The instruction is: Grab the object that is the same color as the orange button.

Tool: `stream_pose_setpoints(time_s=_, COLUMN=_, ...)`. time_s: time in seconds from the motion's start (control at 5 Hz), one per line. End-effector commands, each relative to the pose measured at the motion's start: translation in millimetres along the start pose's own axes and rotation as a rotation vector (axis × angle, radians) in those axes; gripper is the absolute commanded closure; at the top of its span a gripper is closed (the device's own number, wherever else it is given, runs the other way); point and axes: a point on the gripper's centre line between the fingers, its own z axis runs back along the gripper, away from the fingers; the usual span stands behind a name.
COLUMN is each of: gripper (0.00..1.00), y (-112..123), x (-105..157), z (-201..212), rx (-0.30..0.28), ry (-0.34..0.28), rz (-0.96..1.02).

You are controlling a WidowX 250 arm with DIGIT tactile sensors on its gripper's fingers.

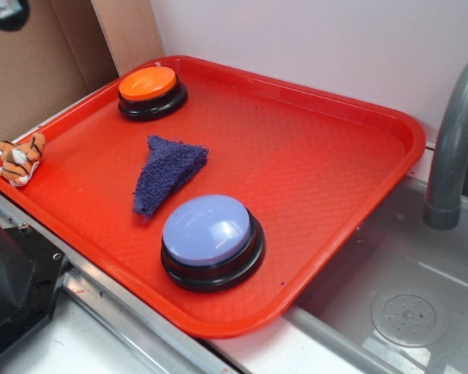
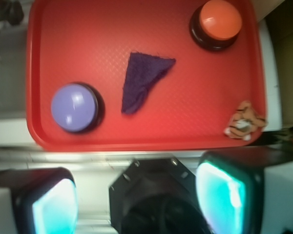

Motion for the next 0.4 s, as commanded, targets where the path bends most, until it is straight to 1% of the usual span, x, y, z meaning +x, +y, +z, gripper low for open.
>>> stream_pose_setpoints(time_s=0.0, gripper=0.0, y=64, x=15, z=-42, rx=0.023, ry=-0.073, rz=0.218)
stream_pose_setpoints(time_s=0.2, gripper=0.0, y=85, x=15, z=-59, rx=0.06, ry=-0.091, rz=0.296)
